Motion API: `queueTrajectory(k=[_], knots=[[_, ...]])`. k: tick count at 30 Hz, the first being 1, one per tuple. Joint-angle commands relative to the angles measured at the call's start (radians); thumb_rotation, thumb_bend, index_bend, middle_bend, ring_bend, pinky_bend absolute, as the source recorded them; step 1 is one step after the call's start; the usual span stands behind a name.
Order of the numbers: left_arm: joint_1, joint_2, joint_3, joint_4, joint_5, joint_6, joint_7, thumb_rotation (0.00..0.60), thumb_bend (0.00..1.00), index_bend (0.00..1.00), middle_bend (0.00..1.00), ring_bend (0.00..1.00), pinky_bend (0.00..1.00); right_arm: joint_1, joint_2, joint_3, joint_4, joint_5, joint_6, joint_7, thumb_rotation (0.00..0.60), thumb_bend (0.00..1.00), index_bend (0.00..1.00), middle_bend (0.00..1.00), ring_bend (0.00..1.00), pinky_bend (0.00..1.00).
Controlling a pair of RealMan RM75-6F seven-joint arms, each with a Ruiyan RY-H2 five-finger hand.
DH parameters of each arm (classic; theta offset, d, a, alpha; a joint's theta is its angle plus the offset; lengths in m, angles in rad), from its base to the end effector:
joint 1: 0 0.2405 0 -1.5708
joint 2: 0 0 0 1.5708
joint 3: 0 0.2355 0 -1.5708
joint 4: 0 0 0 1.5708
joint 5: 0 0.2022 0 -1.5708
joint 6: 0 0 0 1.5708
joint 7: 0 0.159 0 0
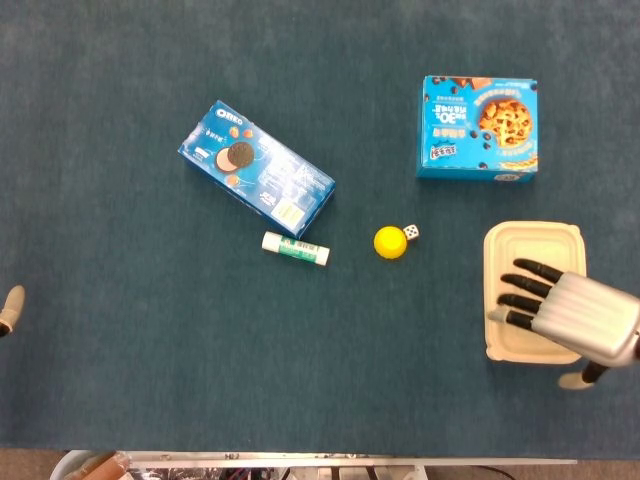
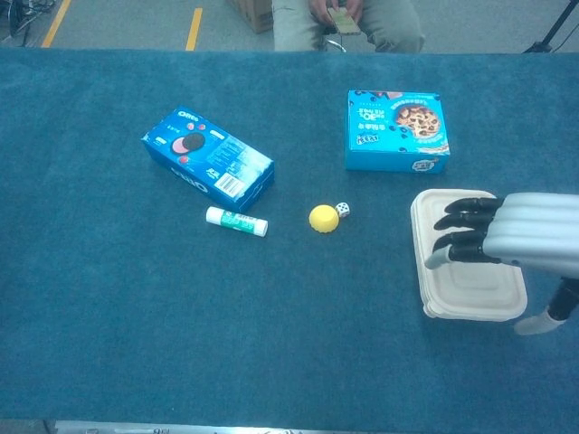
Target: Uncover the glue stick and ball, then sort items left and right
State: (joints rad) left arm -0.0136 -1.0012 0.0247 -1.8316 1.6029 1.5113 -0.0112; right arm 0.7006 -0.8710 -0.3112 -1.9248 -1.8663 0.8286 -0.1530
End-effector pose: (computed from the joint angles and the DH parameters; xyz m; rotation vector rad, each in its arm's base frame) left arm -0.2578 0.1571 0.1611 -1.4156 -1.0322 -0.9623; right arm -0.1899 -0.1882 0.0733 2.5949 -0.6165 0.4509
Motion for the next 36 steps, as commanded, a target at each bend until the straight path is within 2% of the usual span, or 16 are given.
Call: queueTrajectory(k=[1,4,12,25,36], knots=[[-0.002,0.001,0.0,0.002,-0.001,-0.001,-0.004,0.6,0.34,0.25,0.13,0.04,0.04,-0.051,-0.03,0.046,-0.003,0.052,0.037,-0.083,0.448,0.0,0.06,0.12,0.02,0.0],[-0.003,0.001,0.002,0.005,-0.002,-0.004,-0.007,0.6,0.34,0.25,0.13,0.04,0.04,-0.074,-0.049,0.071,-0.01,0.081,0.045,-0.147,0.449,0.0,0.0,0.08,0.0,0.0],[-0.002,0.005,0.004,0.013,-0.01,-0.004,-0.021,0.6,0.34,0.25,0.13,0.04,0.04,-0.107,-0.068,0.102,-0.036,0.122,0.038,-0.255,0.453,0.0,0.0,0.02,0.0,0.0],[0.003,0.005,0.017,0.035,0.0,0.002,-0.048,0.6,0.34,0.25,0.13,0.04,0.04,-0.178,-0.115,0.103,-0.04,0.113,0.049,-0.448,0.455,0.0,0.0,0.0,0.0,0.0],[0.01,0.006,0.031,0.066,0.012,0.008,-0.091,0.6,0.34,0.25,0.13,0.04,0.04,-0.275,-0.177,0.093,-0.018,0.089,0.108,-0.652,0.458,0.0,0.0,0.0,0.0,0.0]])
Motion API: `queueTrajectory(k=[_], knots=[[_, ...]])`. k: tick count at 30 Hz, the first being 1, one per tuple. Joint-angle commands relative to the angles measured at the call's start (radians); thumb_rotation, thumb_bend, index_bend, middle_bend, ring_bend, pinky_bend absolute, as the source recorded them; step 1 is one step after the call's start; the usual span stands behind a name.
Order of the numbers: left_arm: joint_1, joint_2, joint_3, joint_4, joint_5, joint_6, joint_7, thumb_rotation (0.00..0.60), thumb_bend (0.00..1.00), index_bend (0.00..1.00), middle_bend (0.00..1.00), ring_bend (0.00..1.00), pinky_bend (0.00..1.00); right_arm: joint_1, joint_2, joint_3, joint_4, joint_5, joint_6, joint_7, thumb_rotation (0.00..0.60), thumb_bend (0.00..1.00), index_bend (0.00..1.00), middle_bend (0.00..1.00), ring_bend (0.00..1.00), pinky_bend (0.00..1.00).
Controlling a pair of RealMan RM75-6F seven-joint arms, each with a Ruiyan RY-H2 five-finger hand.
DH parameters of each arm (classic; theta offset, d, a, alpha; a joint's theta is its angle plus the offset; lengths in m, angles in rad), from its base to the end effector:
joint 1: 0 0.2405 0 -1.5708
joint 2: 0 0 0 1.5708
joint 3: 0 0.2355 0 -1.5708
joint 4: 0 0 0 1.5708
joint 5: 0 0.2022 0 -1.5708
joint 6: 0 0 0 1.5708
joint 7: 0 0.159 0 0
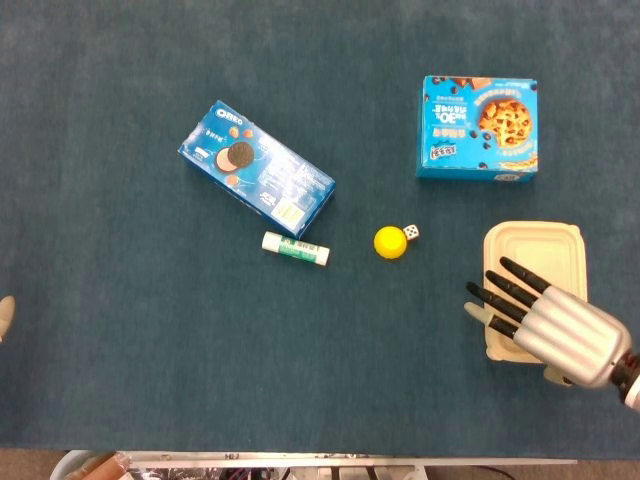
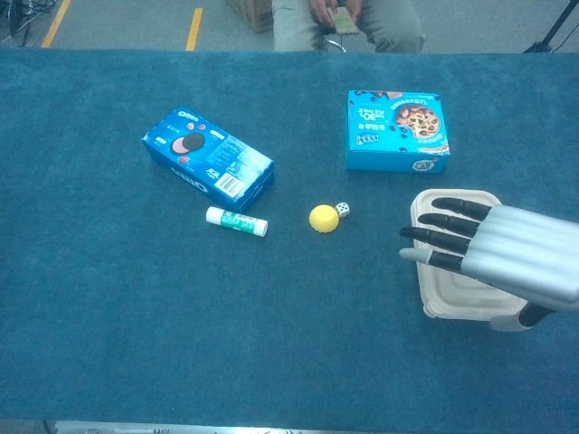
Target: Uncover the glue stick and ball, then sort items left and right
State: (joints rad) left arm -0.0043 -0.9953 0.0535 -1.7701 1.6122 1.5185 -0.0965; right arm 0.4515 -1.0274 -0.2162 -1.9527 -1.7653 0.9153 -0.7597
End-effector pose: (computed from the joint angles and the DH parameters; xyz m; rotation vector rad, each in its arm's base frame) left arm -0.2726 0.1486 0.1636 -1.4141 -1.0710 -0.9534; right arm -0.1849 -0.1599 0.0458 2.4733 -0.2490 0.4496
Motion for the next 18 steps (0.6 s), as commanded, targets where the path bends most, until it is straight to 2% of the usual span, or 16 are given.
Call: queueTrajectory(k=[1,9,18], knots=[[0.001,0.001,0.003,0.008,0.004,0.002,-0.009,0.6,0.34,0.25,0.13,0.04,0.04,-0.034,-0.027,0.0,0.013,-0.016,0.028,-0.064,0.458,0.0,0.0,0.0,0.0,0.0],[0.005,0.002,0.012,0.033,0.008,0.003,-0.046,0.6,0.34,0.25,0.13,0.04,0.04,-0.084,-0.092,0.012,0.055,-0.03,0.054,-0.179,0.459,0.0,0.0,0.0,0.0,0.0],[0.008,0.011,0.015,0.042,0.007,0.006,-0.068,0.6,0.34,0.25,0.13,0.04,0.04,-0.094,-0.143,0.044,0.072,0.006,0.036,-0.225,0.473,0.0,0.0,0.0,0.0,0.0]])
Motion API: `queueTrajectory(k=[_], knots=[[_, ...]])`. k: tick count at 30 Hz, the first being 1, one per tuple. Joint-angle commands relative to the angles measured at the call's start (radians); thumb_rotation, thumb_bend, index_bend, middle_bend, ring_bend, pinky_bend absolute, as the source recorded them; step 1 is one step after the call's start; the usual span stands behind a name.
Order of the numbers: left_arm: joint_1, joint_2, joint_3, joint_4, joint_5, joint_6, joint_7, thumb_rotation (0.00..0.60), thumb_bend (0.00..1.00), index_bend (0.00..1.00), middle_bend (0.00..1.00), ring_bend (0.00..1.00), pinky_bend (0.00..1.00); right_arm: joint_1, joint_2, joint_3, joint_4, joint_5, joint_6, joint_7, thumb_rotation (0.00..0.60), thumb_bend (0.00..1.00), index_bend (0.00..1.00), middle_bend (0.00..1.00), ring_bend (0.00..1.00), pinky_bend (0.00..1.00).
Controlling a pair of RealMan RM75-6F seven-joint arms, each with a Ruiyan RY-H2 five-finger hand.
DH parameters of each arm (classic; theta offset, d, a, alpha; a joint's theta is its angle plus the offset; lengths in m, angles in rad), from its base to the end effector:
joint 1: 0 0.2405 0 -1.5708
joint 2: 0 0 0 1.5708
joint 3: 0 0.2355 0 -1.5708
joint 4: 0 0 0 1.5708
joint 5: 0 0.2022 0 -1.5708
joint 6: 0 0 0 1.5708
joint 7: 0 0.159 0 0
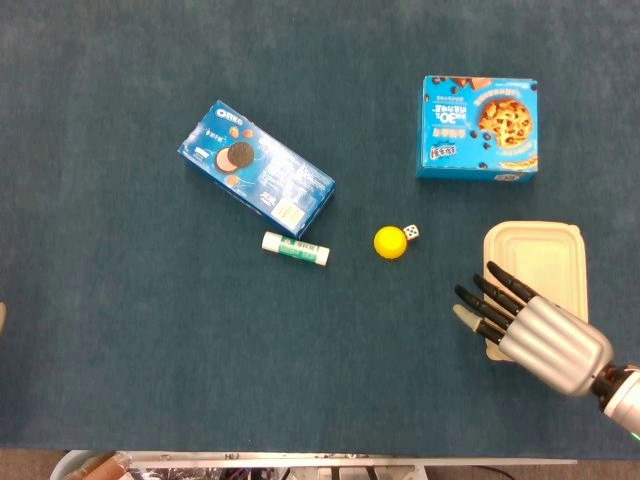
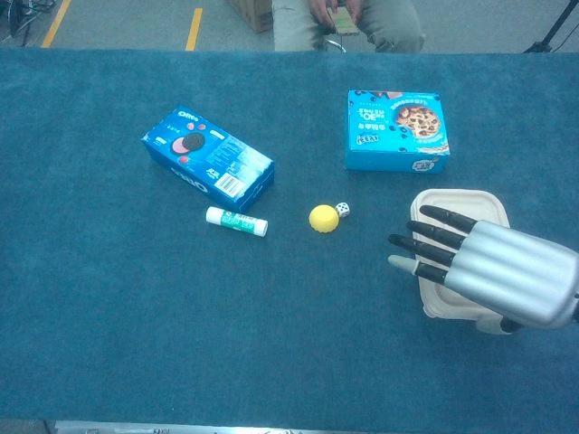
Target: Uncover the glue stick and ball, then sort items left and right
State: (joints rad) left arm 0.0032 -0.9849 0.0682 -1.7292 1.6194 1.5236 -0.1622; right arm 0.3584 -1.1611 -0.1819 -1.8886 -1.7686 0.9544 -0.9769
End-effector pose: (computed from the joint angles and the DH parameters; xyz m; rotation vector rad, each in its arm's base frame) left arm -0.2823 0.1433 0.1681 -1.4099 -1.0962 -0.9516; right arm -0.1840 -0.1501 0.0221 2.4133 -0.0866 0.4446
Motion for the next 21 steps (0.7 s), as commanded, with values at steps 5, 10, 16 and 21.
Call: queueTrajectory(k=[5,10,16,21], knots=[[0.001,0.001,0.002,0.003,0.001,0.0,-0.01,0.6,0.34,0.25,0.13,0.04,0.04,0.002,-0.031,0.042,0.03,0.047,-0.006,-0.018,0.482,0.0,0.0,0.0,0.0,0.0],[0.0,0.001,0.003,0.004,-0.001,-0.003,-0.015,0.6,0.34,0.25,0.13,0.04,0.04,0.009,-0.044,0.081,0.057,0.091,0.001,-0.018,0.492,0.0,0.0,0.0,0.0,0.0],[-0.005,-0.001,0.002,0.002,-0.001,-0.011,-0.017,0.6,0.34,0.25,0.13,0.04,0.04,0.02,-0.059,0.131,0.096,0.163,0.009,-0.024,0.494,0.0,0.0,0.0,0.0,0.0],[-0.01,-0.001,0.001,-0.001,-0.003,-0.019,-0.016,0.6,0.34,0.25,0.13,0.04,0.04,0.028,-0.059,0.156,0.122,0.227,0.01,-0.04,0.503,0.0,0.0,0.0,0.0,0.0]])
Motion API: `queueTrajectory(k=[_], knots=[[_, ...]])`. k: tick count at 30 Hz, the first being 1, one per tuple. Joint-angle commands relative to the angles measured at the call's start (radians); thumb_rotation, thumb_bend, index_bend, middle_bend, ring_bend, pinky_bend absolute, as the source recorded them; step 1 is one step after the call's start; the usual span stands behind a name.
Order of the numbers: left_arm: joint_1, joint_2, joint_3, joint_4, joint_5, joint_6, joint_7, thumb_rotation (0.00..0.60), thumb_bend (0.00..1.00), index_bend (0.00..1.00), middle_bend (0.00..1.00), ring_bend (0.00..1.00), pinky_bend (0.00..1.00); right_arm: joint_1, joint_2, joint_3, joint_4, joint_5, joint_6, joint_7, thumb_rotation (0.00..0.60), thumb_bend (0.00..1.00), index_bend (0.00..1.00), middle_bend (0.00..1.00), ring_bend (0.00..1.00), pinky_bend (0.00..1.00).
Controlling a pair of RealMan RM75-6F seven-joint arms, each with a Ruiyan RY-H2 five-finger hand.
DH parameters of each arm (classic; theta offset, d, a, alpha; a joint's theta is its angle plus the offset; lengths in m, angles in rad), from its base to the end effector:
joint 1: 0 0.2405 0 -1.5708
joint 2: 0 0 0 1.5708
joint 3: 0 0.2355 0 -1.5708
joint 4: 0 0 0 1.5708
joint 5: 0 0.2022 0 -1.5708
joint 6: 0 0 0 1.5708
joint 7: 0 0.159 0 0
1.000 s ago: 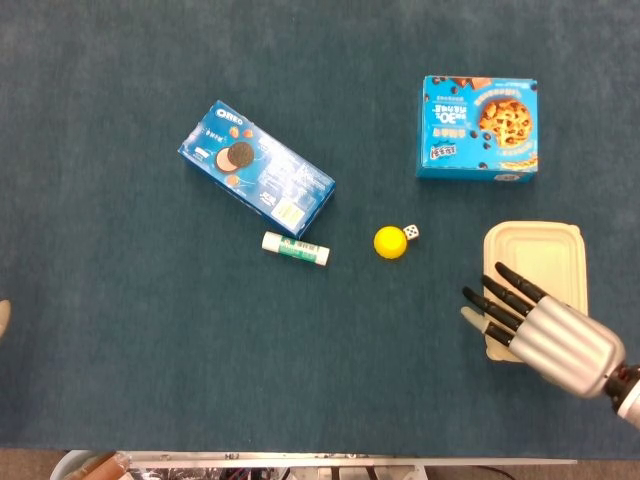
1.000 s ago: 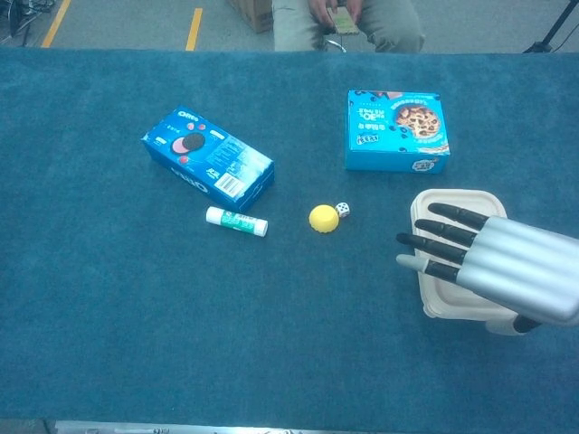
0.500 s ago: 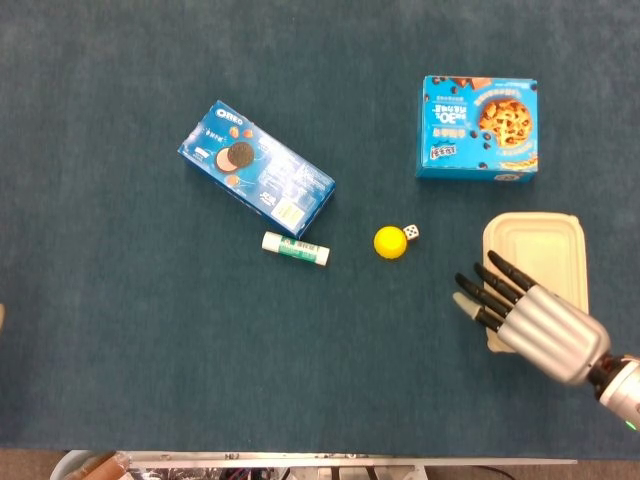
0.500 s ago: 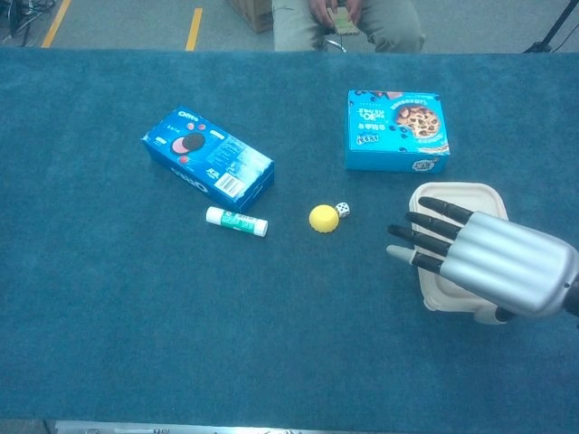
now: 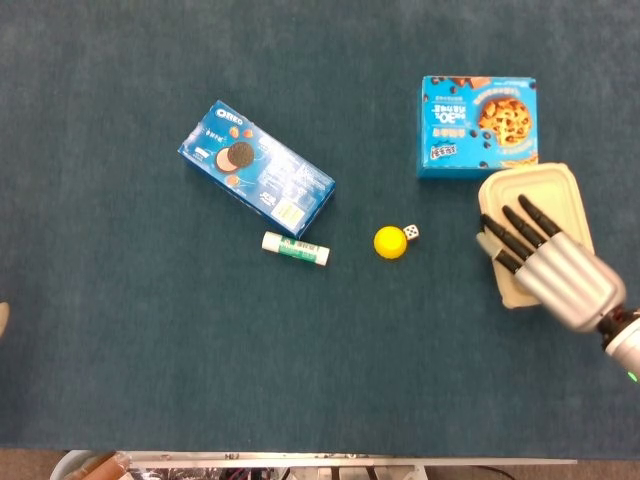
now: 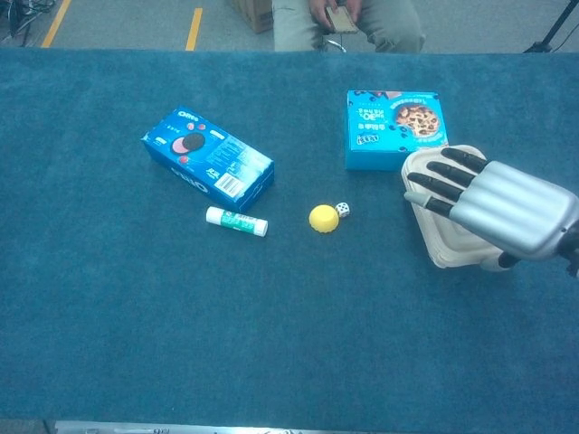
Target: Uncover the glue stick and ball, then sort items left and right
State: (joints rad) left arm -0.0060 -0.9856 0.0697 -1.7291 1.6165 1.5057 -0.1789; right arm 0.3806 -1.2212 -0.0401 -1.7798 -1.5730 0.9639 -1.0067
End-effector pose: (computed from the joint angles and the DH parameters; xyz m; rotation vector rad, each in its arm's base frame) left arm -0.2827 0.1453 0.1653 -1.4149 -1.1204 -0.9550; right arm -0.2006 -0.2085 0.0264 2.2290 -0.1332 0.3633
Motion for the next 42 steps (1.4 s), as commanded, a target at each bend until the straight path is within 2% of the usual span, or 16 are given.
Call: queueTrajectory(k=[1,12,18,32,37,42], knots=[[-0.002,0.0,-0.001,-0.001,0.0,-0.002,0.002,0.6,0.34,0.25,0.13,0.04,0.04,0.007,0.005,0.018,0.016,0.044,0.001,-0.013,0.514,0.0,0.0,0.0,0.0,0.0],[-0.016,-0.006,-0.004,-0.009,0.003,-0.017,0.016,0.6,0.34,0.25,0.13,0.04,0.04,0.024,0.012,0.068,0.069,0.174,0.032,-0.004,0.539,0.0,0.0,0.0,0.0,0.0],[-0.015,-0.004,-0.002,-0.012,-0.002,-0.019,0.019,0.6,0.34,0.25,0.13,0.04,0.04,0.043,0.006,0.076,0.096,0.225,0.03,-0.005,0.555,0.0,0.0,0.0,0.0,0.0],[-0.025,-0.009,-0.004,-0.014,0.002,-0.025,0.025,0.6,0.34,0.25,0.13,0.04,0.04,0.063,0.055,0.057,0.071,0.292,0.04,0.011,0.589,0.0,0.0,0.0,0.0,0.0],[-0.023,-0.005,-0.004,-0.019,0.003,-0.021,0.03,0.6,0.34,0.25,0.13,0.04,0.04,0.067,0.114,0.021,0.018,0.275,0.018,0.047,0.589,0.0,0.0,0.0,0.0,0.0],[-0.024,-0.004,-0.006,-0.023,0.002,-0.019,0.033,0.6,0.34,0.25,0.13,0.04,0.04,0.068,0.156,0.0,-0.039,0.212,0.025,0.123,0.589,0.0,0.0,0.0,0.0,0.0]])
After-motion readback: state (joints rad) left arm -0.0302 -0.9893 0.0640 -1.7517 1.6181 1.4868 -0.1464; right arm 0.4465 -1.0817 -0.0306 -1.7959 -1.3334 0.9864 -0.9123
